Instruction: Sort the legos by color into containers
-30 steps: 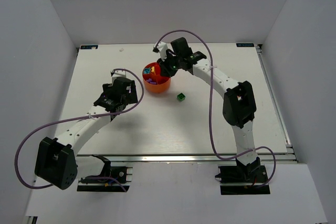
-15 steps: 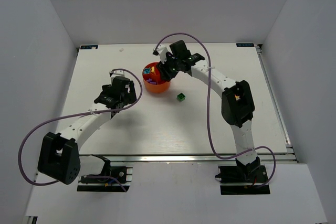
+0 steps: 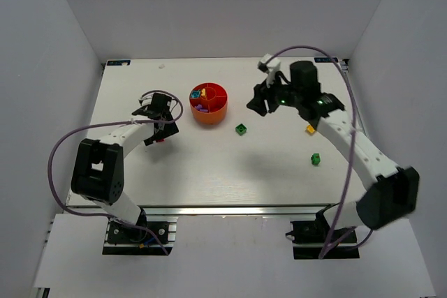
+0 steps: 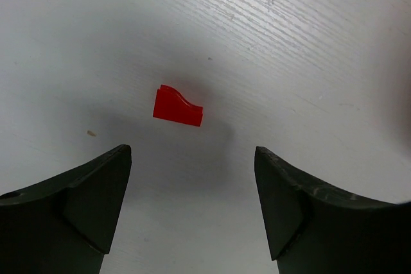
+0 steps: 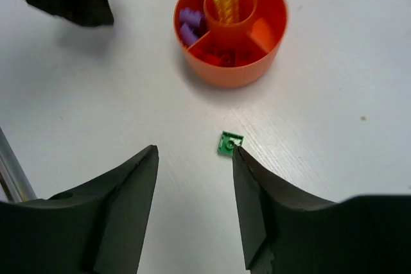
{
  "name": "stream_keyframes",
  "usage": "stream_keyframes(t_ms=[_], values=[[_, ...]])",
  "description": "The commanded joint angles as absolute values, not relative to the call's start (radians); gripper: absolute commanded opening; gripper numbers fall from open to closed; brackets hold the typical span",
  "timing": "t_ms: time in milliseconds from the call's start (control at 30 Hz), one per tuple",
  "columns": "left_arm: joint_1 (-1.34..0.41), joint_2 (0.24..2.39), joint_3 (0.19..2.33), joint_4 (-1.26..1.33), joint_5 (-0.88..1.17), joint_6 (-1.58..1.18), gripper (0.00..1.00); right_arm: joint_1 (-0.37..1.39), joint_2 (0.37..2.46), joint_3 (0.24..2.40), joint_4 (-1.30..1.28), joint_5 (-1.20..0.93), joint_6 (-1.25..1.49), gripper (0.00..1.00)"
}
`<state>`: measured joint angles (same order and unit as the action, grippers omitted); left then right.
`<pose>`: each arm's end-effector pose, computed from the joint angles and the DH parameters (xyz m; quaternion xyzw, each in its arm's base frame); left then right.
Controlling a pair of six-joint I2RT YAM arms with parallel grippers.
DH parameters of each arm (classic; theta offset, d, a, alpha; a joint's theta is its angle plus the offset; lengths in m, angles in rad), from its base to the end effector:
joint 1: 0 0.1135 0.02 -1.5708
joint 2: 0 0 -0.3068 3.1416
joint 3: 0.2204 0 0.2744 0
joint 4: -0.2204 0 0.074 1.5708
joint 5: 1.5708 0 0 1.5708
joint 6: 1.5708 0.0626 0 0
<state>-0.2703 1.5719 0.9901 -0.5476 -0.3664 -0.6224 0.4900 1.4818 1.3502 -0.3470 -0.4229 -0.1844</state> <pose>0.3275 -0.0675 0.2035 -0.2073 0.9376 0.0674 0.2709 0.3253 0.2026 0.3831 -0.3793 0.7524 0.2545 0.4746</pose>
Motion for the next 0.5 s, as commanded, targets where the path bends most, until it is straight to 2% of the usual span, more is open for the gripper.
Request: stream_keyframes(t_ms=[0,33,100,233,467], values=[[-0.236,1.592,1.055,-0.597,-0.328,-0.655,0.87,0.453,1.317,1.202,-0.253,-0.508,-0.150,0.58],[-0.236,1.609,1.058,-0.597,-0.328,-0.653,0.88,0.422,1.281,1.166,-0.233,-0.494,-0.150,0.63],[-0.226,1.629,1.069,-0.597,-0.321,-0.634,0.89,0.393,1.186,1.105,-0.192,-0.486,-0.138,0.65],[-0.216,1.701,1.103,-0.601,-0.298,-0.581,0.88,0.321,1.094,1.005,-0.126,-0.532,-0.120,0.64],[-0.207,1.753,1.112,-0.600,-0.275,-0.528,0.78,0.238,1.060,0.968,-0.112,-0.597,-0.101,0.61]])
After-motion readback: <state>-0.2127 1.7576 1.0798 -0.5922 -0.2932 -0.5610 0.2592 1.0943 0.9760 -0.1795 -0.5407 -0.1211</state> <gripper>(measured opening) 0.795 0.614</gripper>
